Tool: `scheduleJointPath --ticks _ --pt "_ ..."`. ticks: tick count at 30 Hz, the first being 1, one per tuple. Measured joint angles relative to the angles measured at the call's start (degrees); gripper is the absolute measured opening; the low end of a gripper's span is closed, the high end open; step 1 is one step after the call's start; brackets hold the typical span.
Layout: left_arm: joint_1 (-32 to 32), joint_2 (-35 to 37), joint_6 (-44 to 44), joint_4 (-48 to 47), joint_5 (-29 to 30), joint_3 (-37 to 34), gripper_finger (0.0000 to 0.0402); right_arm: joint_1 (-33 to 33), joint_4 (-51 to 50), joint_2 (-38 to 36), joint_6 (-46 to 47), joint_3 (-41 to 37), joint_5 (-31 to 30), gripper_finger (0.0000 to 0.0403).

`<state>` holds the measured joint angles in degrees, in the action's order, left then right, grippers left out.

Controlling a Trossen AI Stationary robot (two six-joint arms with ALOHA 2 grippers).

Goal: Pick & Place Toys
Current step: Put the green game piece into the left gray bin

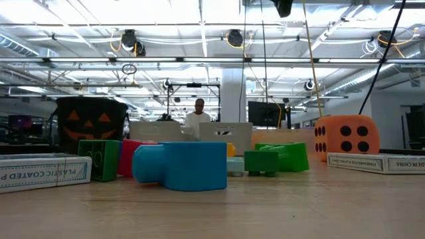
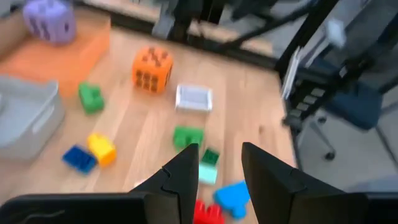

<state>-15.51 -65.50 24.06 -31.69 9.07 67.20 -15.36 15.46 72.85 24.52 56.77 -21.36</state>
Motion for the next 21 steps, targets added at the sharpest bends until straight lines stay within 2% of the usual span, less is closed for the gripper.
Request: scheduleJointPath --ticks 3,9,13,16,21 --pt "0.0 -0.4 0.65 -3.38 -0.06 -0.02 0.0127 -1.09 -9.21 2.47 -1.53 3.93 -1.27 0.0251" --pt "0.04 -1.76 2.0 -4.28 -0.05 -0.07 0.0127 0.27 -30.88 9.38 -4.0 12.81 0.38 0.0245" --pt "0.49 -2.61 1.98 -4.36 0.89 -0.08 0.0127 3.5 -39.29 13.76 -11.22 16.66 9.98 0.0233" --pt "1.47 -3.06 1.94 -2.74 1.49 -0.02 0.0127 7.03 -40.67 15.56 -16.56 17.2 18.58 0.0223" --pt "3.55 -3.19 3.14 -0.85 1.48 -0.02 0.0127 13.72 -43.4 17.57 -22.51 17.25 25.33 0.0211"
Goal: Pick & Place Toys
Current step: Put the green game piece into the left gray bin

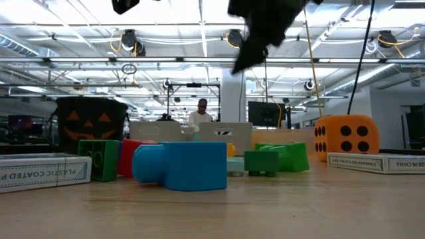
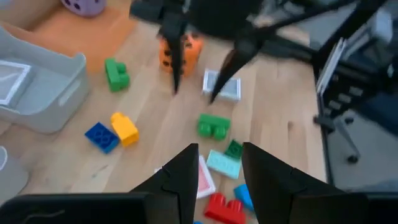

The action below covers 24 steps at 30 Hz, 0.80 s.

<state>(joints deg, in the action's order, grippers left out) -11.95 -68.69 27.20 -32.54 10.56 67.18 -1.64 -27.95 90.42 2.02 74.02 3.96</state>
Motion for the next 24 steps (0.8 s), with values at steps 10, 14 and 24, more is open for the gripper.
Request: scheduleJointPath --ticks 10,14,24 --pt "3.71 0.0 2.87 2.74 -0.03 0.0 0.0127 12.99 -8.33 1.32 -12.13 -0.05 1.84 0.0208" --pt "3.75 0.0 2.17 2.69 -0.03 0.0 0.0127 16.16 -13.18 0.3 -14.37 -0.05 1.98 0.0212" --pt "5.06 0.0 0.95 2.64 -0.02 0.0 0.0127 16.25 -15.95 1.25 -25.4 -2.24 -0.26 0.0219"
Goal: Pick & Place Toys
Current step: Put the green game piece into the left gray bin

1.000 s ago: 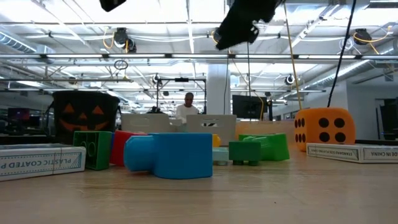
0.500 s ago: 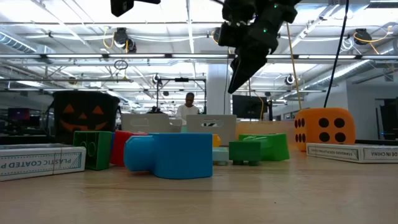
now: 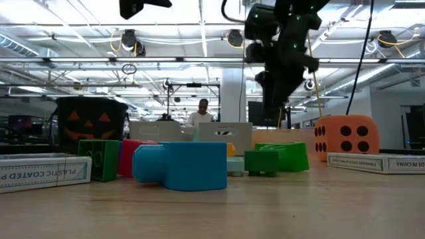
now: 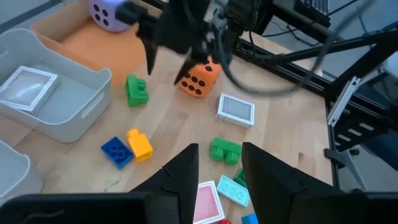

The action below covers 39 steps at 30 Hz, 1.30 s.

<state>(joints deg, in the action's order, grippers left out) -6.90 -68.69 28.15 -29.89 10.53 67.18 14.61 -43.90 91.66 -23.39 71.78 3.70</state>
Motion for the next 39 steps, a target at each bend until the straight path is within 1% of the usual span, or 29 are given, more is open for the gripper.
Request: scheduleJointPath --ticks 3,5,14,21,24,28,39 --pt "0.67 0.0 -0.73 -0.02 -0.06 0.0 0.0127 -0.84 0.34 0.86 -1.93 -0.49 -3.94 0.0219" --pt "1.16 0.0 -0.87 -0.02 -0.07 0.0 0.0127 -0.86 2.54 1.33 -2.43 -0.26 -4.78 0.0219" --pt "2.91 0.0 -1.54 -0.06 -3.06 0.0 0.0127 -0.44 5.26 6.34 -4.52 -0.36 -5.13 0.0219" --pt "3.13 0.0 -1.95 -0.16 -3.16 0.0 0.0127 0.71 5.43 9.49 -6.09 -0.33 -5.12 0.0219" --pt "3.13 0.0 -1.99 -0.41 -3.2 0.0 0.0127 1.48 5.12 10.17 -6.73 -0.36 -5.46 0.0219" --pt "3.13 0.0 -1.99 -0.41 -3.18 -0.02 0.0127 2.35 5.39 10.5 -8.47 -0.32 -8.28 0.0219" --pt "3.13 0.0 -2.46 -0.43 -3.18 -0.02 0.0127 4.56 4.0 10.49 -12.46 -0.32 -8.13 0.0219"
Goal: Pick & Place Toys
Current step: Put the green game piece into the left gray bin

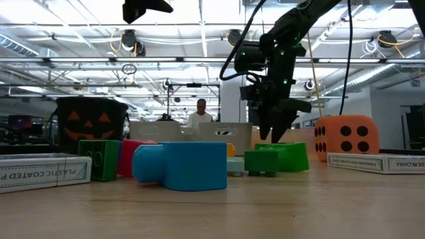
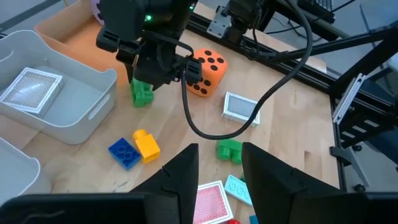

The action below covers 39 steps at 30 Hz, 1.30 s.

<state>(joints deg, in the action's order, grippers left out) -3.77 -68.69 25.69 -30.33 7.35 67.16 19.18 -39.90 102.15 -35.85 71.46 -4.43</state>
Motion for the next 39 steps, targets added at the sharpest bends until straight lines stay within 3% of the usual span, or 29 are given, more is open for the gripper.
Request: scheduleJointPath --ticks 15,25,33,39 --pt "0.0 0.0 0.4 0.02 -0.33 -0.02 0.0127 0.61 -1.44 3.24 -1.2 0.0 0.02 0.0207" --pt "0.0 0.0 0.48 0.04 -0.96 -0.02 0.0127 0.61 1.02 2.46 2.14 0.0 -0.02 0.0125" --pt "0.0 0.0 0.31 0.07 -0.92 -0.02 0.0127 -0.94 0.13 2.47 6.58 -0.01 1.79 0.0013" --pt "0.0 0.0 0.13 0.07 -0.9 -0.02 0.0127 -2.22 -0.03 1.97 9.64 0.0 3.35 0.001"
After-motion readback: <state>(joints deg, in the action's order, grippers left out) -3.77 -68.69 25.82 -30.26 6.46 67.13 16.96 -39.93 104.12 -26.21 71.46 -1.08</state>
